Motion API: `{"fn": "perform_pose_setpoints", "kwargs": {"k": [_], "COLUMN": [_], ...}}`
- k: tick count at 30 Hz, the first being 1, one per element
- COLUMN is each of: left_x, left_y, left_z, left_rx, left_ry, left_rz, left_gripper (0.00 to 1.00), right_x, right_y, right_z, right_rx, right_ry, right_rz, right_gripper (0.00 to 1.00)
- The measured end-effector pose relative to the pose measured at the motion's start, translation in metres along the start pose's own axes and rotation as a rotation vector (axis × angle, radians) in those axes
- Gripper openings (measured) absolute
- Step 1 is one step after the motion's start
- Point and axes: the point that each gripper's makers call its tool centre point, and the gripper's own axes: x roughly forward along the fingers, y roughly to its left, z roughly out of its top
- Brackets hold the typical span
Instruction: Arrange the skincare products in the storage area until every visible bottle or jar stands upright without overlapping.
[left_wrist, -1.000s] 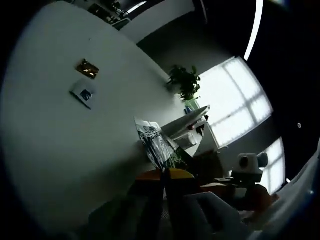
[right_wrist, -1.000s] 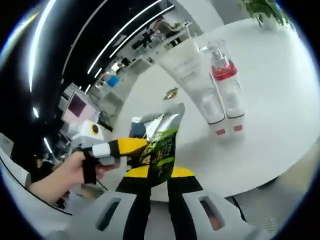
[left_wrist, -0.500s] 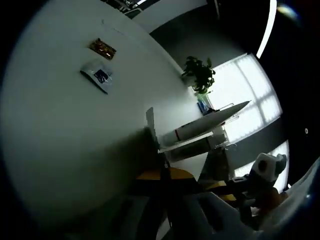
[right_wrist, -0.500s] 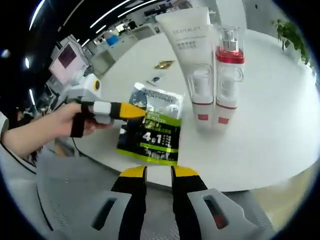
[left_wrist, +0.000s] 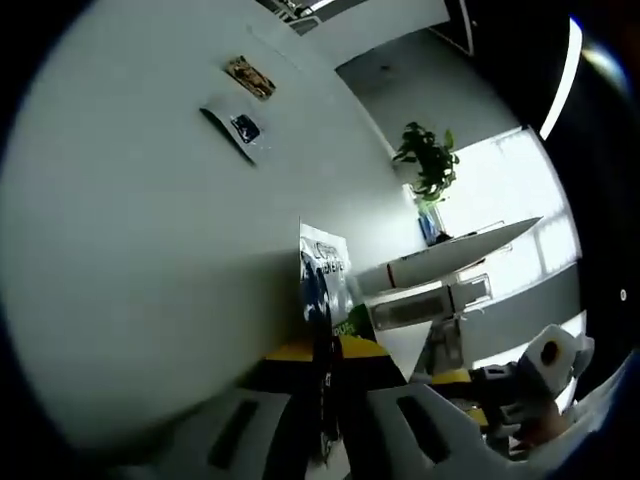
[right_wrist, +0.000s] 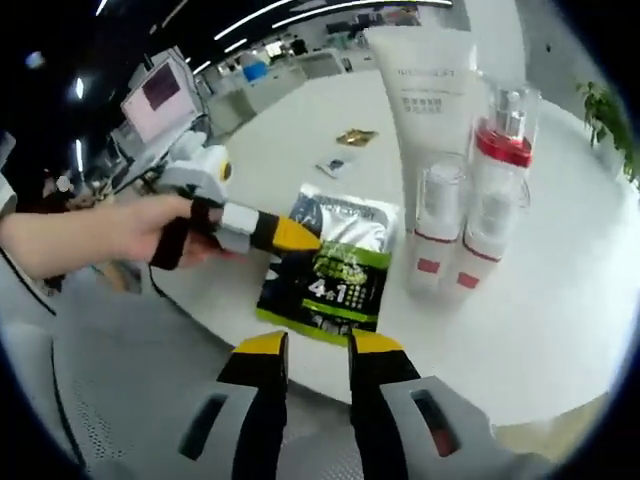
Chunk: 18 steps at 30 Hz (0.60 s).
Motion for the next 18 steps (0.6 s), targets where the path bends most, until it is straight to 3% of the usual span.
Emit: {"fn": "perform_pose_setpoints", "kwargs": {"k": [4,8,12,18], "left_x": [0.002,0.001,0.003,0.005], "left_y": [0.005,0.003,0.003,-0.002], "left_z": [0.001,0.001,0.002,0.001], "left_rx": [-0.005,0.0,0.002,0.015], "left_ry": [-0.001,0.004,0.01,0.027], "left_rz": [0.002,0.007,0.01,0.013], "left_gripper": [0.01,0.01,0.01,0.01], "right_x": [0.021,0.036,0.04,0.05], "right_y": [-0.005,-0.009,-0.012,-0.013], "right_z": [0.004,-0.003,-0.003,-0.016], "right_rx": [-0.123,-0.153,-0.184,-0.232], "right_ry": [-0.003,0.037,0.036,0.086], "right_rz": [-0.022,-0.037,-0.056,-0.057], "right_gripper": [0.23,0.23,0.23,0.22]}}
